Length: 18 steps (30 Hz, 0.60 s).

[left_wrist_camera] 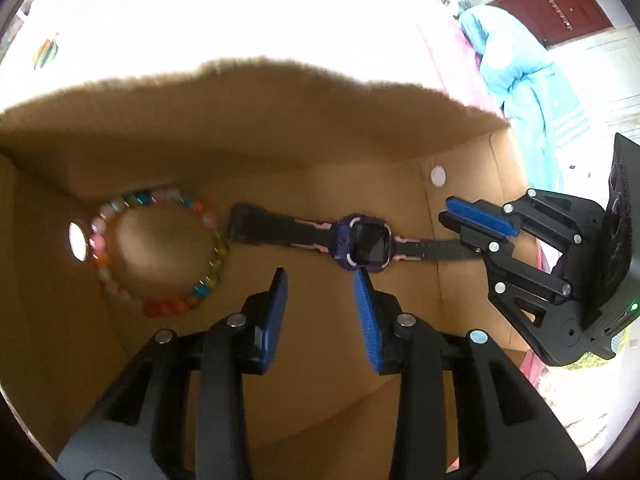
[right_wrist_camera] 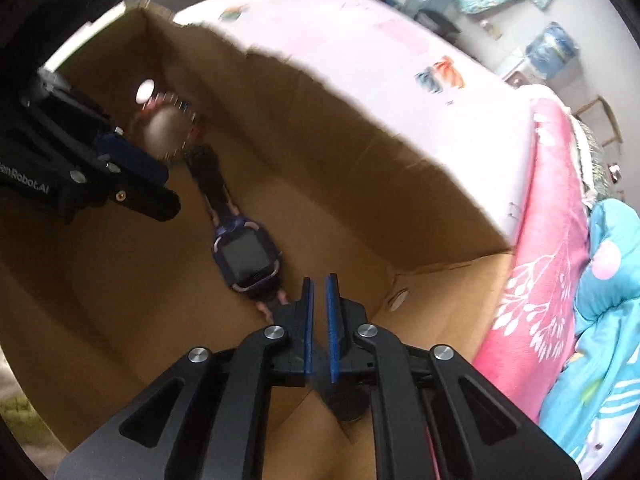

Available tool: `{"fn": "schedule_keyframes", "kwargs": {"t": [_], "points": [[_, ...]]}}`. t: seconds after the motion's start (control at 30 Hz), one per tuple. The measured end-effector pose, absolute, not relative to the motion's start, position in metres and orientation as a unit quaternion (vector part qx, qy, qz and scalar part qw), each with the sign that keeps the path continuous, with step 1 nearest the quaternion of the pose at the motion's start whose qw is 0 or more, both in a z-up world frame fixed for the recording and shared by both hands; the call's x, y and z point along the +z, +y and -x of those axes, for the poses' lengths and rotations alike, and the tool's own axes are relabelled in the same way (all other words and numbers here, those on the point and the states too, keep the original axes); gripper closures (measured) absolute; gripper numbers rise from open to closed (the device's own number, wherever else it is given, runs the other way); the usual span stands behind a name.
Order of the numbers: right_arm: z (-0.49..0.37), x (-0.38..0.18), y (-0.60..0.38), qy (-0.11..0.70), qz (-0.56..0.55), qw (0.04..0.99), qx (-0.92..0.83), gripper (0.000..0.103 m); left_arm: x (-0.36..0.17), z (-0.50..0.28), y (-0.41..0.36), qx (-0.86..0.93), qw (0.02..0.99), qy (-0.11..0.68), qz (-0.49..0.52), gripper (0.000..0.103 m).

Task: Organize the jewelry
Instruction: 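Carry the smartwatch into the box with both grippers and open them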

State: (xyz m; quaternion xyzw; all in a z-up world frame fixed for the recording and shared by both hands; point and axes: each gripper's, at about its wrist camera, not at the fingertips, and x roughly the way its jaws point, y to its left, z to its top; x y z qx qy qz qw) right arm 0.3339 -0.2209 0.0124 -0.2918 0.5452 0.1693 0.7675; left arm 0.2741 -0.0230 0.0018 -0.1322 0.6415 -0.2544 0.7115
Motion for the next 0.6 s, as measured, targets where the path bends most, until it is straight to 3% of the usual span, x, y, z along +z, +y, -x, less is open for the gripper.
{"fn": "schedule_keyframes", "kwargs": {"t": [0.27,0.33,0.6], "points": [[-0.322,0.067,-0.24,0.462,0.222,0.843,0.162,0.081,0.045,-0.26,-0.006,-0.243,0.762,0.583,0.14,0.069],[-0.312,0.084,-0.245,0.44,0.202,0.86,0.163,0.07,0.065,-0.245,0.001,-0.254,0.781,0.555,0.135,0.067],[-0.28,0.106,-0.252,0.427,0.147,0.874,0.182,0.07,0.122,-0.165,0.043,-0.295,0.838,0.442,0.123,0.058]]}}
